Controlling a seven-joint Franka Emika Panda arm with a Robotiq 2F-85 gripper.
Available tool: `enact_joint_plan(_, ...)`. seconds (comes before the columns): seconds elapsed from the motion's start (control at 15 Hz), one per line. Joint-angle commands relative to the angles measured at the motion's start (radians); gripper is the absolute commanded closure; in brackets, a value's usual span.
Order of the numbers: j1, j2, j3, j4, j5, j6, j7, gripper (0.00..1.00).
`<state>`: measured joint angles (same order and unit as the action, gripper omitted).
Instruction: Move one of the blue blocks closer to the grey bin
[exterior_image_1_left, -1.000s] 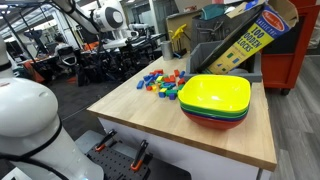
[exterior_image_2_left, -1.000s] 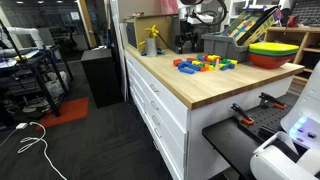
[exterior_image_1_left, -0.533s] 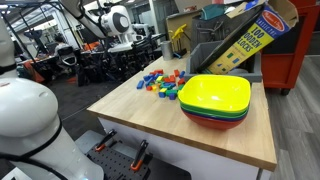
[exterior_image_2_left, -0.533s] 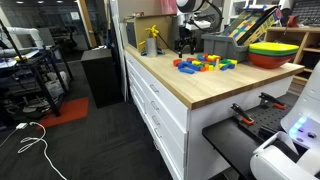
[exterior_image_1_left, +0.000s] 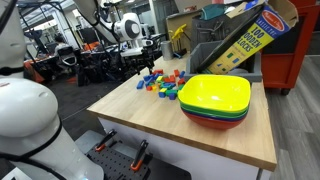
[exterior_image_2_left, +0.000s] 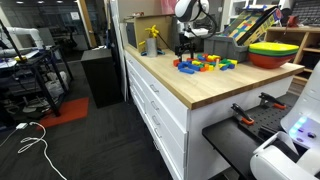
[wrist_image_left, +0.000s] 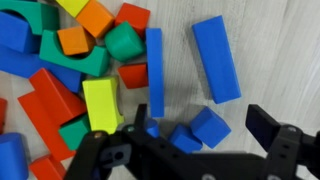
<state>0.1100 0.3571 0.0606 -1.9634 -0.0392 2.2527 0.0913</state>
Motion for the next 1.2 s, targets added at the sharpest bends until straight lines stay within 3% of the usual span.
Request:
enact_joint_plan(0.0,-0.003,0.047,-0.015,0.051,-0.018,-0.006,-0.001,0.0)
enact_joint_plan(0.47,-0.012,0.086,-0.048,0.06,-0.027,-0.017,-0.001,0.03)
enact_joint_plan(0.53,-0.013,0.09,-0.051,0.062,-0.028,-0.017,0.0,0.19)
enact_joint_plan(0.73,-0.017,0.096,-0.051,0.068,-0.023,-0.022,0.002,0.37)
enact_joint_plan(1.13,-0.016,0.095,-0.041,0.066,-0.008,-0.033,0.001,0.84)
